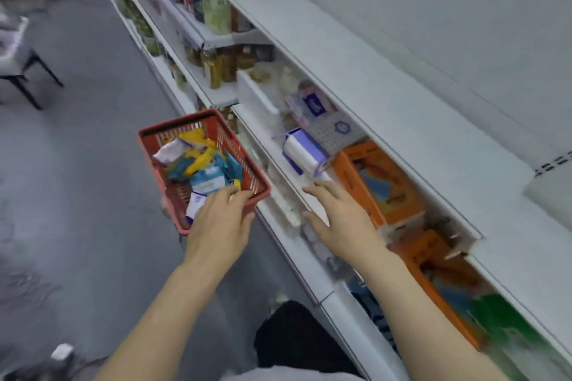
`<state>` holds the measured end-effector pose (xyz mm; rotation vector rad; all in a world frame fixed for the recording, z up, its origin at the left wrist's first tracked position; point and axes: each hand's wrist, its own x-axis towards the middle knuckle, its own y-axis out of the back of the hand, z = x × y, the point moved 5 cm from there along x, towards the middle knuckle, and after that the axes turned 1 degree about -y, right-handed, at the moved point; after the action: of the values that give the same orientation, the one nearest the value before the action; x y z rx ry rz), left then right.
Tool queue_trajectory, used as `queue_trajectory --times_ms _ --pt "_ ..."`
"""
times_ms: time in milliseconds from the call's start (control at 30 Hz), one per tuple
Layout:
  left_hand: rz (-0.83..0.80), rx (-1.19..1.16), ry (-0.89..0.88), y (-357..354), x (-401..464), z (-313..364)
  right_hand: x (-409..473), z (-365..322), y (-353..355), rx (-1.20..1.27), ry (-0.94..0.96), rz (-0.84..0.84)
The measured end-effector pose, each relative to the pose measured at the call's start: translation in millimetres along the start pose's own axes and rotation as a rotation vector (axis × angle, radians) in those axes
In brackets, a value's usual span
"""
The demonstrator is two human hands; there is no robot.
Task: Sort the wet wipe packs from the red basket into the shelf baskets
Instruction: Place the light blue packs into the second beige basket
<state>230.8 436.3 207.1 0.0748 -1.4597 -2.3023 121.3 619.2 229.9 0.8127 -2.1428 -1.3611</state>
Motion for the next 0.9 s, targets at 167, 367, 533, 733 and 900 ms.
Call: queue_trajectory --times_ms 167,367,533,733,900 --pt "-0.035 -0.01 0.196 -26.8 42.8 -81.6 105.2 -10.7 -73.4 0.033 0.06 -0.165" --pt "-0.111 -0.022 0.431 -59.6 110.1 -175.8 235.7 -16.4 -156.3 0.028 0.086 -0.391" --pt "-0.224 -0.052 0.588 -100.6 146.6 -243.5 307.1 -3.1 -238.5 -0.038 0.052 -0.648" --pt "-0.369 -0.148 0.738 -153.7 166.1 -290.3 352.1 13.7 -323.8 -0.056 -0.098 -0.831" --pt "-0.426 -0.288 0.764 -192.6 179.7 -320.4 383.4 12.7 -369.5 0.024 -0.178 -0.683"
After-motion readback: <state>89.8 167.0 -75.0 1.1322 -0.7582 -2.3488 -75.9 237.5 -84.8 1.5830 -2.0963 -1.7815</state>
